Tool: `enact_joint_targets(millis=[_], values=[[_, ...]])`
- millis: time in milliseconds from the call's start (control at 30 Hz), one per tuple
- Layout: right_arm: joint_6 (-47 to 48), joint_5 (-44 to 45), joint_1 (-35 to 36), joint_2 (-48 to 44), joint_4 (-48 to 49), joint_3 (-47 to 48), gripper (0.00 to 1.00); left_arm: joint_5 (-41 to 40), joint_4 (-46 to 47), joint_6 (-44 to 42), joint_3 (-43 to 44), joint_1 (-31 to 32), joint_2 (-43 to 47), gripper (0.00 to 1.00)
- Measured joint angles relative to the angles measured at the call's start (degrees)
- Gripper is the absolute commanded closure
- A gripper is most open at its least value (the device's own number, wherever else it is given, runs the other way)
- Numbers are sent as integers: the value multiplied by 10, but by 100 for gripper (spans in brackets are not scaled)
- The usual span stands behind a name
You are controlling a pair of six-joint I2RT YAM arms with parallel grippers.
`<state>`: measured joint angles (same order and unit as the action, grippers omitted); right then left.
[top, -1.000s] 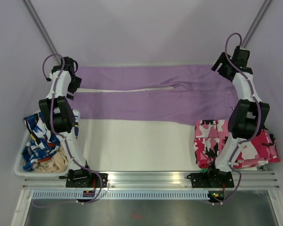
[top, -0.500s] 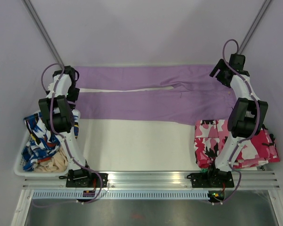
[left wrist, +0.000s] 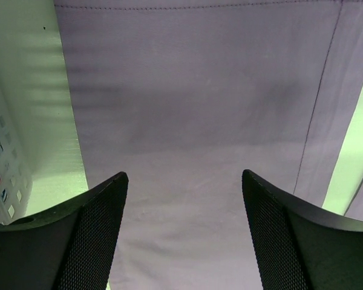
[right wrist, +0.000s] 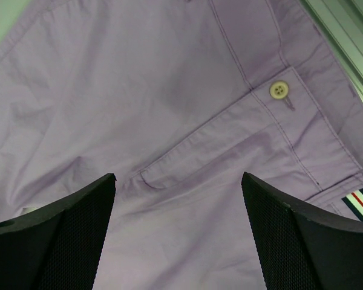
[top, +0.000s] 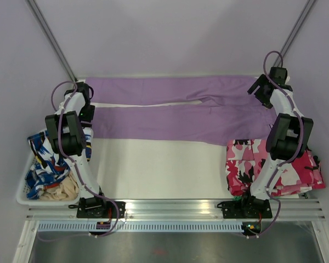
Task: Fold and stack the trousers
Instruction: Fold the trousers
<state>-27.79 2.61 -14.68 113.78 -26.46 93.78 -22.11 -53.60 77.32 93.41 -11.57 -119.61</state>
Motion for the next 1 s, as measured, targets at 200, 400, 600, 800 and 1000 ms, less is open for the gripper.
enact_joint_targets(millis=[200,400,600,800,1000], values=[[-23,33,1,0,-31,-6,6,3,11,-7,-1,-7,3,19],[-64,53,-12,-9,-53,-18,6,2,37,-100,15,-35,-35,22],[-87,63,-17,-18,-55,-26,6,-3,52,-160,19,-56,-40,21],[-100,67,-16,-19,-65,-38,6,-13,40,-187,23,-56,-42,21],[-141,111,-19,-35,-119,-41,3,-11,45,-193,21,-57,-45,35]])
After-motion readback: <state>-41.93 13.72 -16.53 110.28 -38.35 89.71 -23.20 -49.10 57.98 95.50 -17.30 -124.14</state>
